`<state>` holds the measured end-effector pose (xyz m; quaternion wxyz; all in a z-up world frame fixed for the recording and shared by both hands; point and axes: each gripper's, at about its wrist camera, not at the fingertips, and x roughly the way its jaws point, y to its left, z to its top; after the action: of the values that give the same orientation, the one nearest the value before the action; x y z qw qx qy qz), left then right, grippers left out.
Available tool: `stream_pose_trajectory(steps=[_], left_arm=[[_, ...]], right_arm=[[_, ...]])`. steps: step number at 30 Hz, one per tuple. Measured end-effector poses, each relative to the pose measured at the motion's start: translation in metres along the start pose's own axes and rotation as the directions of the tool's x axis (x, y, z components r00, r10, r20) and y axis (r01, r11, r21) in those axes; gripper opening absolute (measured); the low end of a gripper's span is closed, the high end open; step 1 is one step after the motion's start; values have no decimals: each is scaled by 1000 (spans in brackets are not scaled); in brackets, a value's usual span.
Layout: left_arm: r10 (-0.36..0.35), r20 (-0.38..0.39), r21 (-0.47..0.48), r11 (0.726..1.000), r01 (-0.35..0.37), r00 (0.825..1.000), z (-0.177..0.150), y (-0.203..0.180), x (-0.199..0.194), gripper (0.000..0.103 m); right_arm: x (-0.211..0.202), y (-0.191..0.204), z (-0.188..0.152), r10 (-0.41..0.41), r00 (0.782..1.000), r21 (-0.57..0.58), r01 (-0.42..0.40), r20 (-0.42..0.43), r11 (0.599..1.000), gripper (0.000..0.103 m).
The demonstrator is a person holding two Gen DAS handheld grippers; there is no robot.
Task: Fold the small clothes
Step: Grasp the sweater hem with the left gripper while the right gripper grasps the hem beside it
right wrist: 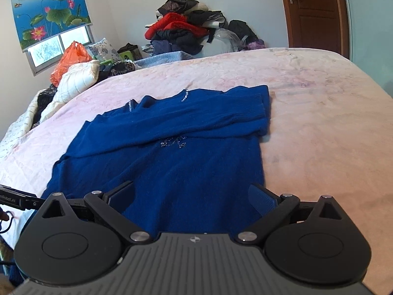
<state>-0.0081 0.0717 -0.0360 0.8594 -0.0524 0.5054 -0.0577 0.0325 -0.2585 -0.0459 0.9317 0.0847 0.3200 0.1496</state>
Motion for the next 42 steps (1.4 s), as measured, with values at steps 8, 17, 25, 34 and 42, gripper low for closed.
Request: stream_pose_trajectory(steps=[8,17,25,34,42], left_arm=[[-100,-73,25,994,102,992,-23,5,-16,103],[-118,-119,198,970,140,986,-47,-22,-24,102],[-167,-140,208,959,193,976,-53,-25,-29,91],[-204,-162,182,956,232,966,-51,-32,-29,32],[-207,-162,186,954,236,965,-50,-33,-32,6]], right_arm=[[-39,-18,-27,38,999,66,-36,-31,997,100],[-66,-42,-51,51,996,142,-40,-75,989,100],[-86,-41,-77,198,964,114,-180,-178,977,95],[-103,-43,-92,323,920,154,-294,-224,943,82],[-87,-24,-94,359,898,147,-331,-254,932,20]])
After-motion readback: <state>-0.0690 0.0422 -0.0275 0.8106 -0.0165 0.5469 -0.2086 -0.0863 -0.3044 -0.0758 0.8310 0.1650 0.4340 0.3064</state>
